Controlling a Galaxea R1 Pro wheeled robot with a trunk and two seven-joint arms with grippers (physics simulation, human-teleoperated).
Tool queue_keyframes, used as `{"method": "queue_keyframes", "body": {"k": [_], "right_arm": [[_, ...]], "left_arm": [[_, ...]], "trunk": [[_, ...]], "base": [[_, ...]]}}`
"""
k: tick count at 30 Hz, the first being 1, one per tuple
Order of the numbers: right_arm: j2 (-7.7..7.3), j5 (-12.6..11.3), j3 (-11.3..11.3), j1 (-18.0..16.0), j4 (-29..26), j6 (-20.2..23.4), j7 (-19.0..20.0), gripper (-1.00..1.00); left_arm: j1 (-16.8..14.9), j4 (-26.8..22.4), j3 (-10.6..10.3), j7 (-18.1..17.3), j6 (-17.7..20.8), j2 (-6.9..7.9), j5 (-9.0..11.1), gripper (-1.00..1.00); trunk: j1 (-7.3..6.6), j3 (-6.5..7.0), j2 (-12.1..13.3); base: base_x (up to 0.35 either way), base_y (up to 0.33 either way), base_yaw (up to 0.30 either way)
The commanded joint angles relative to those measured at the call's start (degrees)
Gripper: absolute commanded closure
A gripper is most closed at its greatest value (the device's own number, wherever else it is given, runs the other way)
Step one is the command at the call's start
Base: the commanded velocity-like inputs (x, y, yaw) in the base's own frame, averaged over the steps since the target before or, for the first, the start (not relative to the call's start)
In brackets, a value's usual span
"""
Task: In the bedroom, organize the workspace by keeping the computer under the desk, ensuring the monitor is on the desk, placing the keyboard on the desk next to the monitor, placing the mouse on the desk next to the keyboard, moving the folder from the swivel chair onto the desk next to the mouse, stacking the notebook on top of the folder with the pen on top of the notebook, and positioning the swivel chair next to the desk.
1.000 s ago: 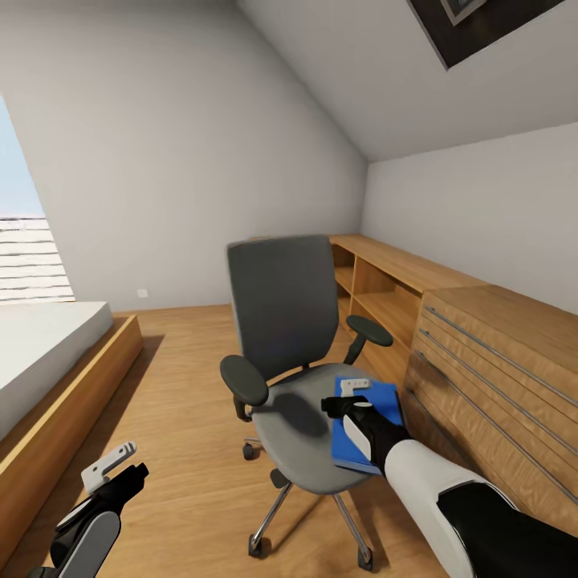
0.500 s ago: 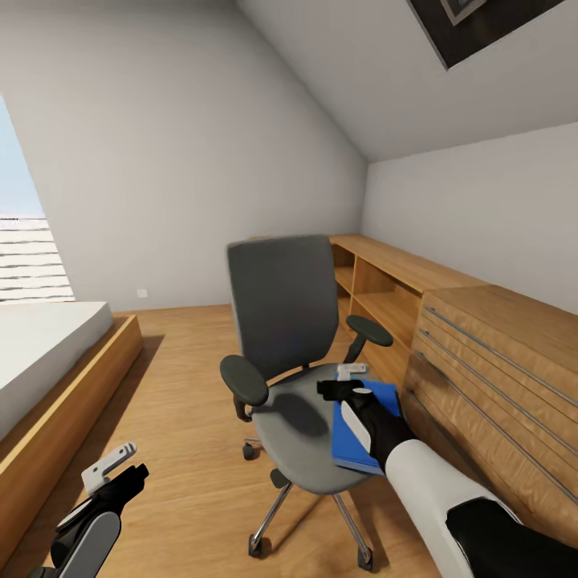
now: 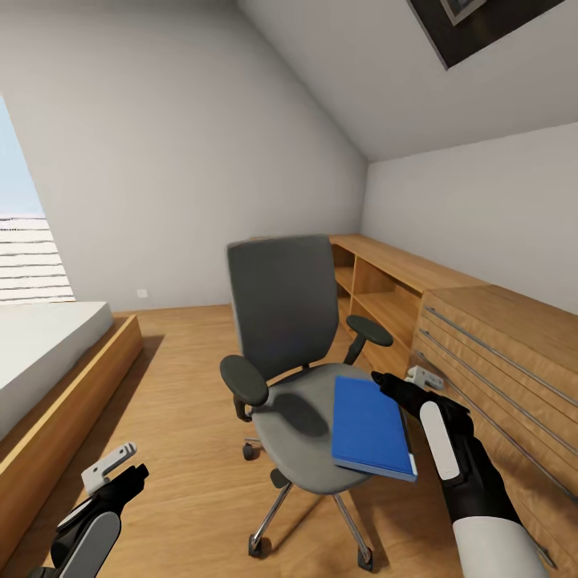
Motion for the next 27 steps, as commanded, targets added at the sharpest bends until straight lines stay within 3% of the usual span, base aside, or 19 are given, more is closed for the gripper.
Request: {"method": "queue_keyframes", "body": {"k": [1, 14, 19, 23, 27], "right_arm": [[0.04, -0.64, -0.08, -0.04, -0.08, 0.22, -0.43, -1.0], [-0.03, -0.62, -0.19, 0.0, -0.32, 0.35, -0.39, -1.0], [-0.04, -0.69, -0.23, 0.04, -0.35, 0.45, -0.39, -1.0], [-0.24, -2.45, -0.32, 0.15, -0.34, 0.46, -0.39, -1.0], [-0.89, -6.9, -1.46, 0.43, -0.28, 0.48, -0.35, -1.0]], "left_arm": [[-0.05, -0.07, -0.1, 0.42, 0.19, 0.06, 0.24, -1.0], [-0.05, -0.07, -0.1, 0.42, 0.19, 0.06, 0.2, -1.0], [-0.05, -0.08, -0.1, 0.42, 0.19, 0.06, 0.2, -1.0], [-0.05, -0.08, -0.1, 0.42, 0.19, 0.06, 0.2, -1.0], [-0.05, -0.08, -0.1, 0.42, 0.19, 0.06, 0.2, -1.0]], "trunk": [[-0.01, -0.06, -0.03], [-0.01, -0.06, -0.03], [-0.01, -0.06, -0.03], [-0.01, -0.06, -0.03], [-0.01, -0.06, -0.03]], "base": [[0.0, 0.0, 0.0], [-0.003, 0.003, 0.0], [-0.163, 0.149, -0.034], [-0.235, 0.215, -0.193], [-0.243, 0.227, -0.246]]}}
